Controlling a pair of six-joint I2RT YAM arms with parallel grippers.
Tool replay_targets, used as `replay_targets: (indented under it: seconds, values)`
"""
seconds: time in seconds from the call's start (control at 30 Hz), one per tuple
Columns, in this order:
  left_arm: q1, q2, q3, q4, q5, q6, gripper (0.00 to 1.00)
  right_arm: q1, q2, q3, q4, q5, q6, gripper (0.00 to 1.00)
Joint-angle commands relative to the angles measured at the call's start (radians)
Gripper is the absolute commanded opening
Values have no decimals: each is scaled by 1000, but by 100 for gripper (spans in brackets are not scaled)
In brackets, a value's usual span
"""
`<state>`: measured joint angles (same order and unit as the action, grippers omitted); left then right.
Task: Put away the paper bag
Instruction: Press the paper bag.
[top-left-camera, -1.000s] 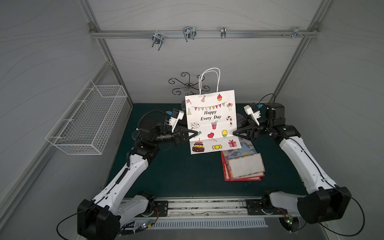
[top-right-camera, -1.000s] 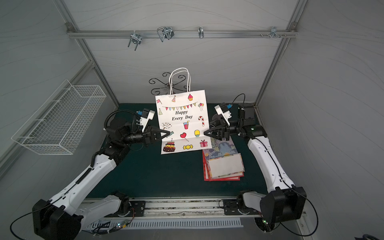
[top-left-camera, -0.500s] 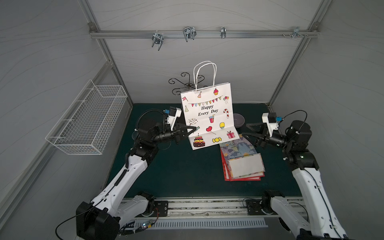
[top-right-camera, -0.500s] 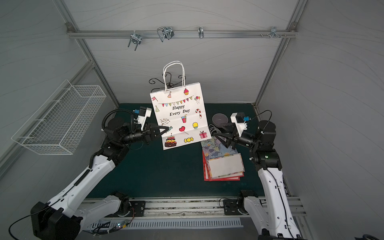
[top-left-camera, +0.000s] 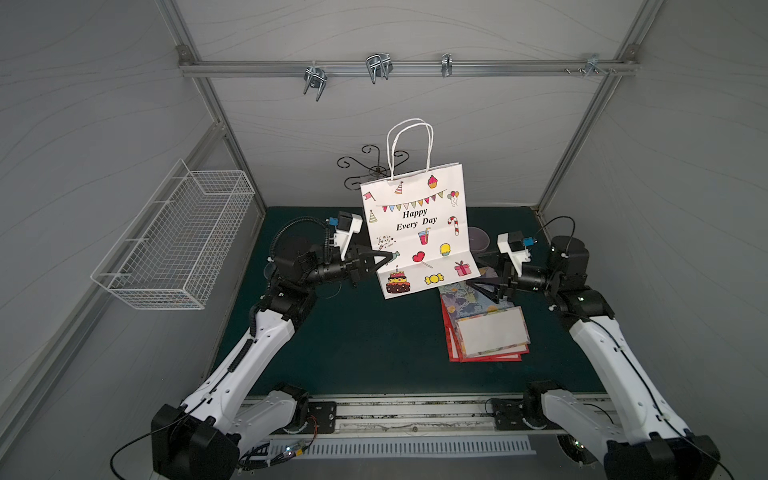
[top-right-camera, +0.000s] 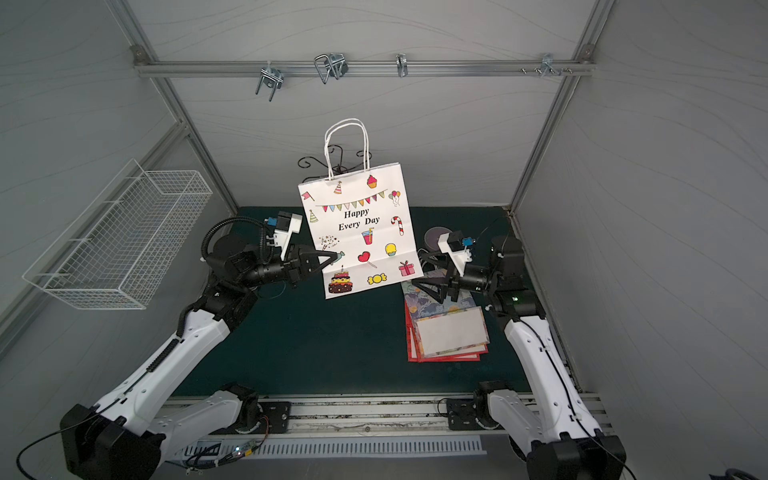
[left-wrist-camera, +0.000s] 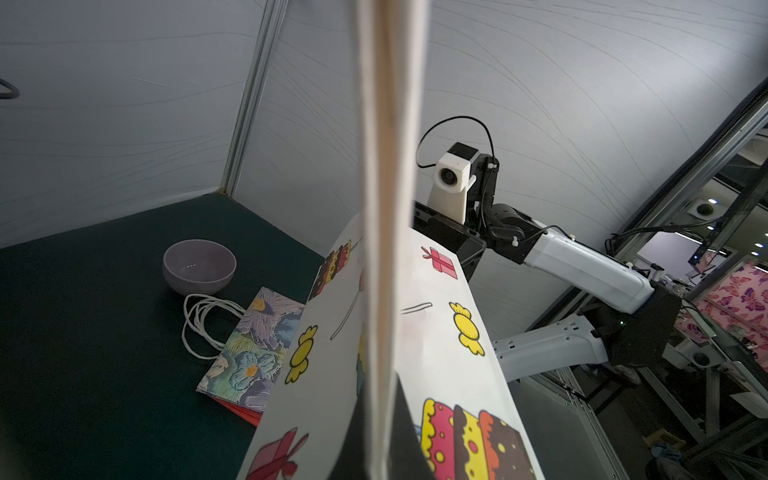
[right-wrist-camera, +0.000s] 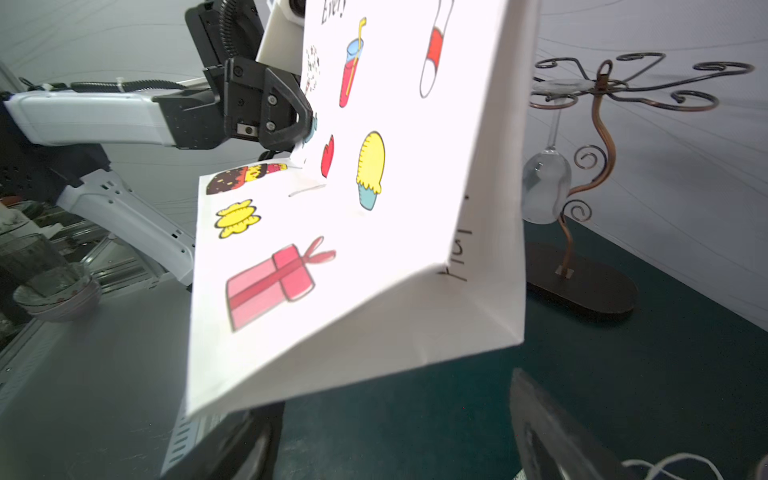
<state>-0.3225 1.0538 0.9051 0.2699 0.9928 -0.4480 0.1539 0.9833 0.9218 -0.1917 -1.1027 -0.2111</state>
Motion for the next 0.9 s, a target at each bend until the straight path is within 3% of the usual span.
replay_targets:
  seconds: [0.0, 0.47, 0.87]
  values:
    - [-4, -22, 49, 43, 42, -17, 0, 14, 42, 44, 103, -92, 25, 86]
    - [-92, -17, 67, 14, 74, 1, 0, 58, 214, 180, 173, -240, 111, 88]
    - [-115, -14, 59, 7, 69, -1, 0, 94, 236, 239, 149, -332, 137, 65]
